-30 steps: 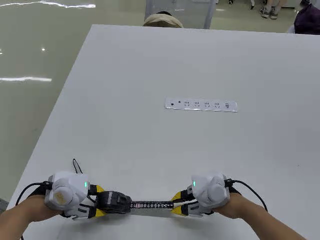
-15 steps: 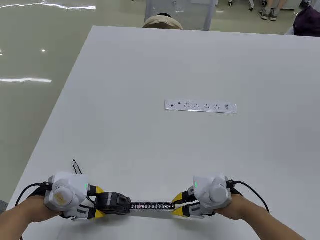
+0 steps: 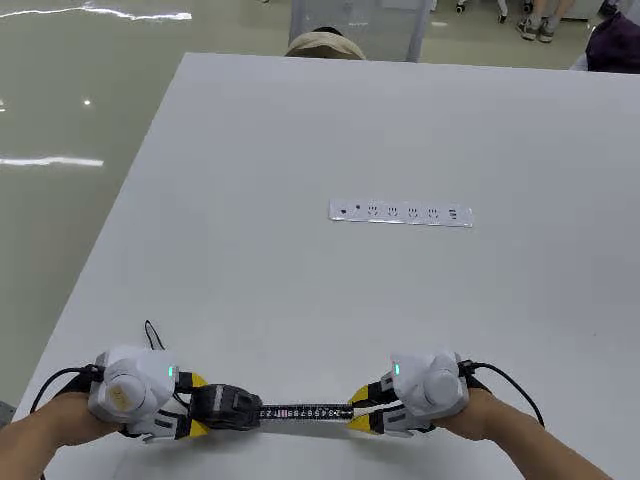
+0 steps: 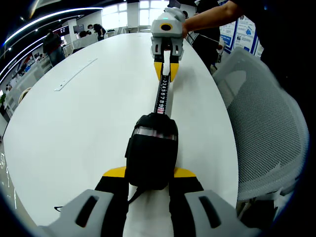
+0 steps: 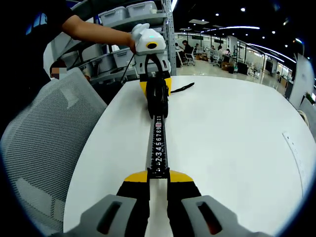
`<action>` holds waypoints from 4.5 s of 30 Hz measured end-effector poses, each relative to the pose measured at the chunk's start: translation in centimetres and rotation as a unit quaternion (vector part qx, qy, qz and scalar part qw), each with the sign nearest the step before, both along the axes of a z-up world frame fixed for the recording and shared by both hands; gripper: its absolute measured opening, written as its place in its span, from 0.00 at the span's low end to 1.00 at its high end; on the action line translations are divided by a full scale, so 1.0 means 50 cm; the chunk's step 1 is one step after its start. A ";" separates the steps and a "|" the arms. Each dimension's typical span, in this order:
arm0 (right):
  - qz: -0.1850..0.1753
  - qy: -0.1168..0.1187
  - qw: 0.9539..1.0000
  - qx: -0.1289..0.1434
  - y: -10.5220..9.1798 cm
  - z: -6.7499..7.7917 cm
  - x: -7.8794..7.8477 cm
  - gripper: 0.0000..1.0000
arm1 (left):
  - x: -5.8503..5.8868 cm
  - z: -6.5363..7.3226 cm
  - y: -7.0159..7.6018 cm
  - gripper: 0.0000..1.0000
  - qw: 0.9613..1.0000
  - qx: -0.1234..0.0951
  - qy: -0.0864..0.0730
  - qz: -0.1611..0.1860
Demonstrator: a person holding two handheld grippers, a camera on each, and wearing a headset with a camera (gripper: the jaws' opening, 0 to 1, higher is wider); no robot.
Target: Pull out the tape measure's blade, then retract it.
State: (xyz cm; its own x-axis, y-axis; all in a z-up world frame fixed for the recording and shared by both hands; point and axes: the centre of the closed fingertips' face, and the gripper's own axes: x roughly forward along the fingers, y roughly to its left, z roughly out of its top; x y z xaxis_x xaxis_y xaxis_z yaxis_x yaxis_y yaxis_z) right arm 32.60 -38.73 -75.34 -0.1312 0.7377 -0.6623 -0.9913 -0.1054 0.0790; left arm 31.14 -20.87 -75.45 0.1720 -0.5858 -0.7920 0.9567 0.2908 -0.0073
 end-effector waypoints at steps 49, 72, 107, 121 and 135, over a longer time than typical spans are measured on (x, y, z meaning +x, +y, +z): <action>-0.008 0.003 1.000 -0.009 -0.053 -0.001 0.003 0.10 | -0.001 0.000 -0.003 0.27 1.000 0.002 0.002 -0.003; -0.012 0.003 1.000 -0.017 -0.084 -0.005 0.006 0.10 | 0.000 -0.002 -0.003 0.27 1.000 0.004 0.003 -0.005; -0.016 0.007 1.000 -0.026 -0.128 -0.007 0.009 0.10 | -0.002 -0.002 -0.007 0.27 1.000 0.007 0.004 -0.009; -0.021 0.006 0.999 -0.031 -0.149 -0.011 0.011 0.10 | -0.003 -0.002 -0.008 0.27 1.000 0.009 0.005 -0.010; -0.027 0.006 0.999 -0.036 -0.166 -0.011 0.013 0.10 | -0.003 -0.002 -0.013 0.27 1.000 0.009 0.005 -0.013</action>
State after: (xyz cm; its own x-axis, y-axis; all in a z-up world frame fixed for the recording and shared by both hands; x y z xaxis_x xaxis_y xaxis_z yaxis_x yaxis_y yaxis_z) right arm 33.27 -47.05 -75.91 -0.1019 0.6942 -0.7125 -0.9942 -0.0460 0.0973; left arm 31.02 -21.54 -75.58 0.1485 -0.5756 -0.8042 0.9641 0.2653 -0.0119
